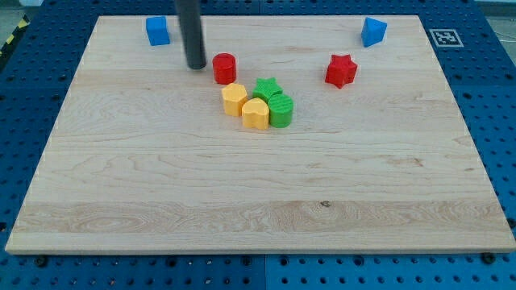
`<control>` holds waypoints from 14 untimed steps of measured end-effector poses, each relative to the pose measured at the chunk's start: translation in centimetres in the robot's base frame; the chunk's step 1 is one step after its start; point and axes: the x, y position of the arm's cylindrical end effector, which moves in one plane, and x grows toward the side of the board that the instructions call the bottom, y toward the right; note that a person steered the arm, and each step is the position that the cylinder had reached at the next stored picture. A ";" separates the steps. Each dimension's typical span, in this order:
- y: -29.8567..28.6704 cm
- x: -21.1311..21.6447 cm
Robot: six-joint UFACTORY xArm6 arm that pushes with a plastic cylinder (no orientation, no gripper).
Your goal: Place the yellow heart left to the yellow hexagon
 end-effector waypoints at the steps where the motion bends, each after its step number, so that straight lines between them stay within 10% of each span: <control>1: 1.0 2.5; 3: 12.3 1.0; 5: -1.3 2.5; 8: 5.2 12.5; 11: 3.7 9.8; 14: 19.2 11.6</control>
